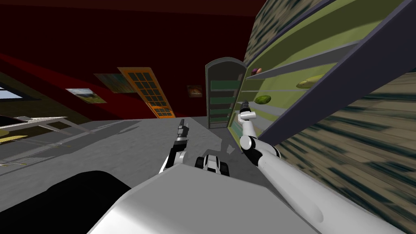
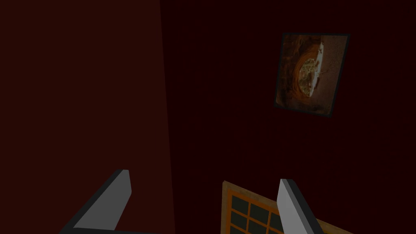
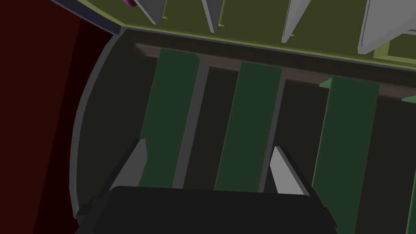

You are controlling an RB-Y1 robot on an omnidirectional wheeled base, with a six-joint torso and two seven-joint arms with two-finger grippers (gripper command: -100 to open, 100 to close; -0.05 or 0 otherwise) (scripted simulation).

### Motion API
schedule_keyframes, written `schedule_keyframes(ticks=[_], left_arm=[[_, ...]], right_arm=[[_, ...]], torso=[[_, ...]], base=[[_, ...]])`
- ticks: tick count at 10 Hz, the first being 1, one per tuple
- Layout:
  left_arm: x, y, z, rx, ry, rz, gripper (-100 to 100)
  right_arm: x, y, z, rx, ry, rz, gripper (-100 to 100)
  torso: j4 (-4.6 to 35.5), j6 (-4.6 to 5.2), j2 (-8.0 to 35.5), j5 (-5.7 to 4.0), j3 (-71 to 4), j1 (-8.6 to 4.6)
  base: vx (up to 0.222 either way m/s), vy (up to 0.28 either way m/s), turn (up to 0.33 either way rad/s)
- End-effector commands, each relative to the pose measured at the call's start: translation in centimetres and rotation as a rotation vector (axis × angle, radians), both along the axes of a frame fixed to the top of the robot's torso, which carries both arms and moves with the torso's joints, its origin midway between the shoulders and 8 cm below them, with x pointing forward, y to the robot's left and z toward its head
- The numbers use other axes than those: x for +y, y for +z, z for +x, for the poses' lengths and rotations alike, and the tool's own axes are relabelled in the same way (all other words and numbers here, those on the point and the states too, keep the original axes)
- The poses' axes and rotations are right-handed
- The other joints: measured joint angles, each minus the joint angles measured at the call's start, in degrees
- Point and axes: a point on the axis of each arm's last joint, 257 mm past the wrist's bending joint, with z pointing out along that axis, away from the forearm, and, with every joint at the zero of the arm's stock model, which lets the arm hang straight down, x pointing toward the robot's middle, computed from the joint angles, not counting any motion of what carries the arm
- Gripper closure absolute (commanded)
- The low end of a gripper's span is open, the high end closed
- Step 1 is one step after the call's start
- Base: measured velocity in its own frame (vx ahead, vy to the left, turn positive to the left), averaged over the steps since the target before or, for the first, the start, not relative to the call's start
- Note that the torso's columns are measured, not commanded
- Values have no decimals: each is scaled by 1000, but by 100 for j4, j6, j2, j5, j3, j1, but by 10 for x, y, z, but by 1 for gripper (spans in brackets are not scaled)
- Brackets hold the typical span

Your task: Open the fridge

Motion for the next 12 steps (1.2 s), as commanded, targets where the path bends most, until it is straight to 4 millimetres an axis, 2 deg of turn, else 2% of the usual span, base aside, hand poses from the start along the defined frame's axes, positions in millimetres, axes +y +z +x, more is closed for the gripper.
schedule_keyframes(ticks=[1, 2, 3, 4, 5, 6, 7, 8, 9, 10, 12], left_arm=[[0, 0, 0, 0, 0, 0, 0], [0, 0, 0, 0, 0, 0, 0], [0, 0, 0, 0, 0, 0, 0], [0, 0, 0, 0, 0, 0, 0], [0, 0, 0, 0, 0, 0, 0], [0, 0, 0, 0, 0, 0, 0], [0, 0, 0, 0, 0, 0, 0], [0, 0, 0, 0, 0, 0, 0], [0, 0, 0, 0, 0, 0, 0], [0, 0, 0, 0, 0, 0, 0], [0, 0, 0, 0, 0, 0, 0]], right_arm=[[24, 11, 13, 39, 16, 29, -100], [26, 19, 13, 38, 14, 36, -100], [39, 28, 18, 50, 27, 45, -100], [41, 33, 19, 50, 25, 48, -100], [53, 40, 23, 70, 34, 58, -100], [54, 44, 23, 66, 36, 59, -100], [68, 57, 26, 76, 49, 64, -100], [68, 55, 26, 82, 46, 67, -100], [80, 66, 28, 98, 55, 73, -100], [80, 66, 28, 98, 55, 73, -100], [100, 85, 31, 125, 71, 79, -100]], torso=[[2, -4, 2, 2, 0, 1], [3, -3, 10, 0, 5, -6], [3, 0, 6, 0, 3, -1], [2, -3, 2, 2, 1, 1], [-1, -1, -3, 2, -2, 4], [0, -3, -1, 3, -2, 4], [0, -1, -1, 2, -1, 3], [2, -4, 3, 3, 1, 2], [1, 0, 1, 0, 1, 1], [2, -3, 3, 2, 1, 2], [4, -3, 8, 1, 4, -2]], base=[[-71, -68, 107], [-61, -59, 39], [-52, -56, 59], [-39, -45, 38], [-45, -44, 58], [-39, -38, 41], [-41, -42, 71], [-34, -36, 33], [-38, -34, 43], [-41, -32, 37], [-64, -54, 78]])
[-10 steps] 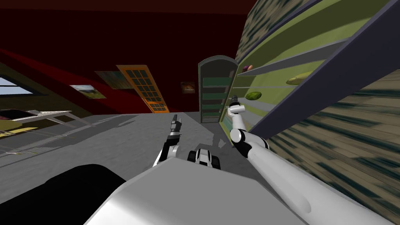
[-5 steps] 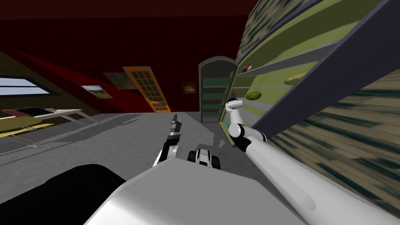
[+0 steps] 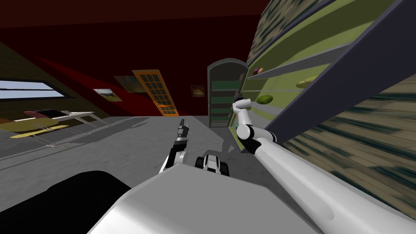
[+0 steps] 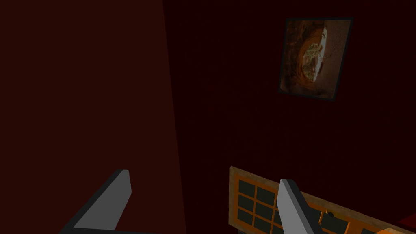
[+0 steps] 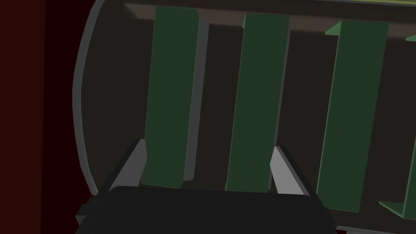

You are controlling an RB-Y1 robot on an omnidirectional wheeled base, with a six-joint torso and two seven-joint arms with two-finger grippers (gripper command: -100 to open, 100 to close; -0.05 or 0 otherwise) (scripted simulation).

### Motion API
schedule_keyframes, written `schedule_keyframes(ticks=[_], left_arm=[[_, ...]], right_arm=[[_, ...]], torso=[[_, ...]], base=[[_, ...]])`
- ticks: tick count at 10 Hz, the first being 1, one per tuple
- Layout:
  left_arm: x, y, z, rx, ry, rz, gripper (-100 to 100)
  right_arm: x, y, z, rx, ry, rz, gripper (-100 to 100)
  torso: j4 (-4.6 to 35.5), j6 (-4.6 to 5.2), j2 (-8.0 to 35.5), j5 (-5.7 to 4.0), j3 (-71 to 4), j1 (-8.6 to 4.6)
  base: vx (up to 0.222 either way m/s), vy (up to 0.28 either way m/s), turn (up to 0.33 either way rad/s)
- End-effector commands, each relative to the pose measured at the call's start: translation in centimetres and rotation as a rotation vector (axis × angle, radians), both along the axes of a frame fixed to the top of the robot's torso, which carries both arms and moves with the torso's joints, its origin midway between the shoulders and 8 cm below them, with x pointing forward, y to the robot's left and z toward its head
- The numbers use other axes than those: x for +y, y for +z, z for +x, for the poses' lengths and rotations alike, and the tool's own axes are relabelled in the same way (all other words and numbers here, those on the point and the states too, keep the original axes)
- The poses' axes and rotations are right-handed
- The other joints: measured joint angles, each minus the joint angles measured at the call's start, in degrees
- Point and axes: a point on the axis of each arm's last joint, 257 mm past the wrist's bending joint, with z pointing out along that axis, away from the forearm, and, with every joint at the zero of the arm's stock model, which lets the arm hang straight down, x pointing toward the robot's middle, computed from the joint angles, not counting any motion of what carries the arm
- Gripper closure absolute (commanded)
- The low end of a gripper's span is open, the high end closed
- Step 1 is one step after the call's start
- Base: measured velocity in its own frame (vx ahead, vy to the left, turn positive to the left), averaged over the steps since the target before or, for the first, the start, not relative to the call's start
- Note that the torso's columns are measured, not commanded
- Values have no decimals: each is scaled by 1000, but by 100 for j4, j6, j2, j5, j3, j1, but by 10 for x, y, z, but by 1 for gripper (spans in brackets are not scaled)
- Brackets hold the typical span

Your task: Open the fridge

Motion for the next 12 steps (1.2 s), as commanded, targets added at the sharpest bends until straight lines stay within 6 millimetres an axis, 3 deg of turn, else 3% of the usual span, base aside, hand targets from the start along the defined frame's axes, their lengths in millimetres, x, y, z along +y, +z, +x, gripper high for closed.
schedule_keyframes(ticks=[1, 2, 4, 10, 12], left_arm=[[0, 0, 0, 0, 0, 0, 0], [0, 0, 0, 0, 0, 0, 0], [0, 0, 0, 0, 0, 0, 0], [0, 0, 0, 0, 0, 0, 0], [0, 0, 0, 0, 0, 0, 0]], right_arm=[[14, 16, 1, 26, 10, 5, -100], [22, 27, 1, 38, 16, 7, -100], [22, 27, 1, 38, 16, 7, -100], [45, 77, -6, 84, 27, 16, -100], [45, 79, -7, 81, 28, 19, -100]], torso=[[1, 0, 2, -1, 2, -3], [-2, 4, -7, -1, -3, 1], [-6, 1, -16, 2, -9, 9], [-2, 1, -6, 0, -3, 3], [-4, 1, -12, 1, -7, 7]], base=[[-47, -44, 33], [-35, -31, 33], [-18, -15, 13], [-48, -39, 54], [-29, -19, 19]])
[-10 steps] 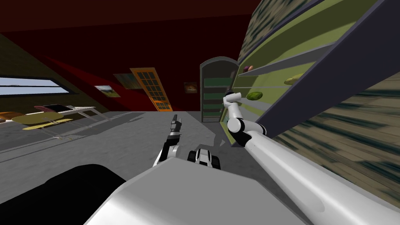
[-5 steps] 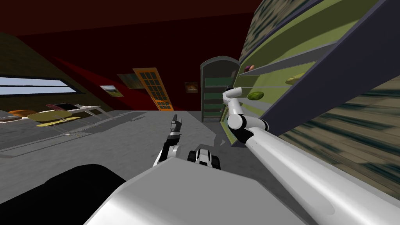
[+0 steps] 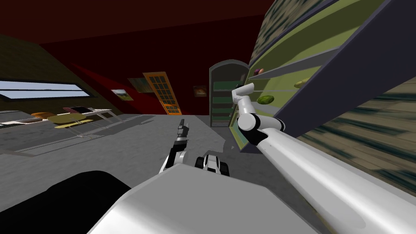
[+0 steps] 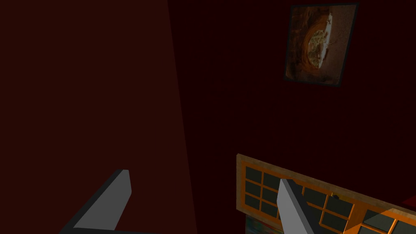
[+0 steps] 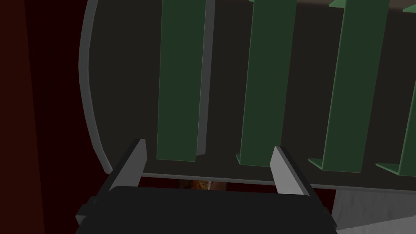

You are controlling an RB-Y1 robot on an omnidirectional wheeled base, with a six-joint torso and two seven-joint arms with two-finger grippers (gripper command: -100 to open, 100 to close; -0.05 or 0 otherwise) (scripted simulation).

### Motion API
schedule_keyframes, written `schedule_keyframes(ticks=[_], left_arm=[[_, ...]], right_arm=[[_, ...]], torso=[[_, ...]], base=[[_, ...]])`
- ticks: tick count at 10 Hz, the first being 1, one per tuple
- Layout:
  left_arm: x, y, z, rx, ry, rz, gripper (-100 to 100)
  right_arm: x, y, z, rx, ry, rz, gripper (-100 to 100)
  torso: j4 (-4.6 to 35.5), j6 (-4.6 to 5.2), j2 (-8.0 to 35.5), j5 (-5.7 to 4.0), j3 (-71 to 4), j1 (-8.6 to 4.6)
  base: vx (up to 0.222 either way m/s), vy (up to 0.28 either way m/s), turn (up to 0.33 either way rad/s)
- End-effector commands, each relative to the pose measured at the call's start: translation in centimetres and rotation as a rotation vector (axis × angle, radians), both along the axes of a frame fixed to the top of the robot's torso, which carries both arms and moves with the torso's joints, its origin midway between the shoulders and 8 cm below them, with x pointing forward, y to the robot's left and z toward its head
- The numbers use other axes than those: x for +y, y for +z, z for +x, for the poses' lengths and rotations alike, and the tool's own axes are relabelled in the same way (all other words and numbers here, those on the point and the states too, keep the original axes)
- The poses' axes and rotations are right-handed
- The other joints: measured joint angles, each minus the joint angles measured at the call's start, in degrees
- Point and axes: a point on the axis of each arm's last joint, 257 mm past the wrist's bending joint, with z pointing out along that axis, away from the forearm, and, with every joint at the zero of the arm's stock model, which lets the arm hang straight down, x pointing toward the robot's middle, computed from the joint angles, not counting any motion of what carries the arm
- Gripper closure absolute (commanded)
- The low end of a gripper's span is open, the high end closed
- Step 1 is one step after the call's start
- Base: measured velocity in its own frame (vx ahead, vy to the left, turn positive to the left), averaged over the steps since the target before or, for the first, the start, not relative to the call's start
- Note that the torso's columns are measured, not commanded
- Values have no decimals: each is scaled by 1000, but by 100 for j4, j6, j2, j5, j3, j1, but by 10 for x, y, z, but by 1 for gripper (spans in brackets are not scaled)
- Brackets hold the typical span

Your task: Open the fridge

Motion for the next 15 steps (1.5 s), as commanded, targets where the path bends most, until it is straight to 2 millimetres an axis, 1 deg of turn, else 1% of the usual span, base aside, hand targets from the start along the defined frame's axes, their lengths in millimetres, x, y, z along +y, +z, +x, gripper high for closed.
schedule_keyframes(ticks=[1, 2, 3, 4, 5, 6, 7, 8, 9, 10, 11, 12, 13, 14, 15], left_arm=[[0, 0, 0, 0, 0, 0, 0], [0, 0, 0, 0, 0, 0, 0], [0, 0, 0, 0, 0, 0, 0], [0, 0, 0, 0, 0, 0, 0], [0, 0, 0, 0, 0, 0, 0], [0, 0, 0, 0, 0, 0, 0], [0, 0, 0, 0, 0, 0, 0], [0, 0, 0, 0, 0, 0, 0], [0, 0, 0, 0, 0, 0, 0], [0, 0, 0, 0, 0, 0, 0], [0, 0, 0, 0, 0, 0, 0], [0, 0, 0, 0, 0, 0, 0], [0, 0, 0, 0, 0, 0, 0], [0, 0, 0, 0, 0, 0, 0], [0, 0, 0, 0, 0, 0, 0]], right_arm=[[-2, 6, -2, 3, -3, 0, -100], [-1, 3, -1, 2, -2, -1, -100], [-42, 13, -4, -27, -78, -152, -100], [-72, 6, -5, -15, -124, -205, -100], [-111, 6, -12, 1, -199, -258, -100], [-141, -13, -15, 33, -248, -289, -100], [-177, -17, -24, 54, -313, -333, -100], [-201, -30, -29, 81, -349, -352, -100], [-206, -25, -33, 87, -380, -403, -100], [-207, -24, -34, 88, -386, -413, -100], [-230, -13, -43, 82, -433, -570, -100], [-248, -36, -45, 131, -449, -628, -100], [-275, -47, -55, 170, -493, -673, -100], [-299, -54, -65, 203, -537, -718, -100], [-318, -69, -74, 243, -565, -752, -100]], torso=[[-3, 0, -6, 0, -4, 2], [-9, 0, -35, -2, -21, -12], [-9, 0, -15, -3, -13, -6], [1, -8, 11, 8, 6, 33], [7, 2, 20, 11, 13, 29], [10, 5, 24, -1, 16, -9], [6, 4, 19, -11, 12, -35], [5, 3, 13, -12, 8, -37], [2, -1, 6, -6, 3, -20], [1, -3, 3, 1, 2, -1], [1, -4, 3, 4, 1, 10], [0, -11, 3, 12, 1, 40], [0, 0, -1, 9, -1, 25], [2, 6, 5, -3, 3, -11], [4, 4, 11, -10, 7, -32]], base=[[106, -46, 13], [70, -30, 8], [5, 92, 367], [11, 124, 144], [7, 74, -44], [0, 22, -19], [-5, -9, 2], [-4, -19, -5], [-3, -16, -3], [-1, -8, 0], [-3, 93, 335], [16, 112, 174], [15, 73, -26], [6, 35, -31], [0, 0, 0]])
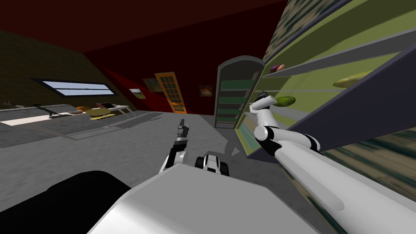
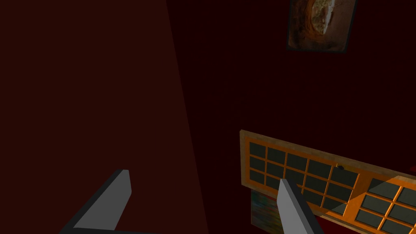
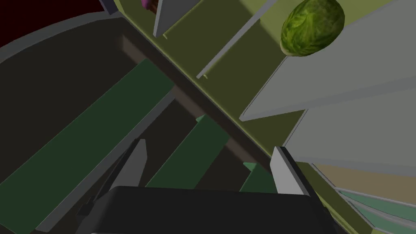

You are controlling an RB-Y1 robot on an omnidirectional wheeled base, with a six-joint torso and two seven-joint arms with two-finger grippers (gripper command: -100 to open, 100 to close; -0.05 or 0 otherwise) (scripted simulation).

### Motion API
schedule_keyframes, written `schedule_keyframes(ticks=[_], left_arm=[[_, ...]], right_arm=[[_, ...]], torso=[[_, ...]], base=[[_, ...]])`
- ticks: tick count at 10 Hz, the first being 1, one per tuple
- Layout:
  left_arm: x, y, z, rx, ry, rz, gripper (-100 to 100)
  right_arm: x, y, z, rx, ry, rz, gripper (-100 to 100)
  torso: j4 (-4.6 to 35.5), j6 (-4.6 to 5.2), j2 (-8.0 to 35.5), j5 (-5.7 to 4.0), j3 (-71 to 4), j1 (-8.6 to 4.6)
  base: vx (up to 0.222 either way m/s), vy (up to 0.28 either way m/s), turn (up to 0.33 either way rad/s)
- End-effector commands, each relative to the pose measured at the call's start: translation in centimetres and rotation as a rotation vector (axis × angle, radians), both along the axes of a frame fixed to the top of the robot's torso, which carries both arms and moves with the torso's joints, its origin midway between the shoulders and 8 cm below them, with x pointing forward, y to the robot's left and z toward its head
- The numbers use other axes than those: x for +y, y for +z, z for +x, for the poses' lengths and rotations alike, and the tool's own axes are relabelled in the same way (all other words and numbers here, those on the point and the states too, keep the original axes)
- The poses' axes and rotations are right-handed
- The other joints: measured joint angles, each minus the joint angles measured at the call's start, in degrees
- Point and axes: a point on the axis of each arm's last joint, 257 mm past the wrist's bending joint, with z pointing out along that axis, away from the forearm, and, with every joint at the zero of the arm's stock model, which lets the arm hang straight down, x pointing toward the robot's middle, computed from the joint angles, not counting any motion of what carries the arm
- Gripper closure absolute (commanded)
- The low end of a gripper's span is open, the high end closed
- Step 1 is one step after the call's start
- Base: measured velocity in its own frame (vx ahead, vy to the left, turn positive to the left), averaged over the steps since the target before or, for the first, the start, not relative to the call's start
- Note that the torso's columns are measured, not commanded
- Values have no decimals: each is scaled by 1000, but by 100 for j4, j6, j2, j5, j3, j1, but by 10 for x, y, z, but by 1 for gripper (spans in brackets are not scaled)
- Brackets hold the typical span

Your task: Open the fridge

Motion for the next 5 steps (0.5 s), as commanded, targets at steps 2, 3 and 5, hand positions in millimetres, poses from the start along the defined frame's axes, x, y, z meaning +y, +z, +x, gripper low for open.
schedule_keyframes(ticks=[2, 3, 5], left_arm=[[0, 0, 0, 0, 0, 0, 0], [0, 0, 0, 0, 0, 0, 0], [0, 0, 0, 0, 0, 0, 0]], right_arm=[[-75, 12, -39, 60, -160, -147, -100], [-84, 19, -46, 60, -181, -167, -100], [-93, 36, -55, 124, -222, -362, -100]], torso=[[3, -1, 3, 5, 2, 11], [1, -5, 1, 10, 0, 26], [-3, -7, -8, 12, -5, 38]], base=[[-2, -14, 0], [-2, -10, -2], [0, 47, 260]])
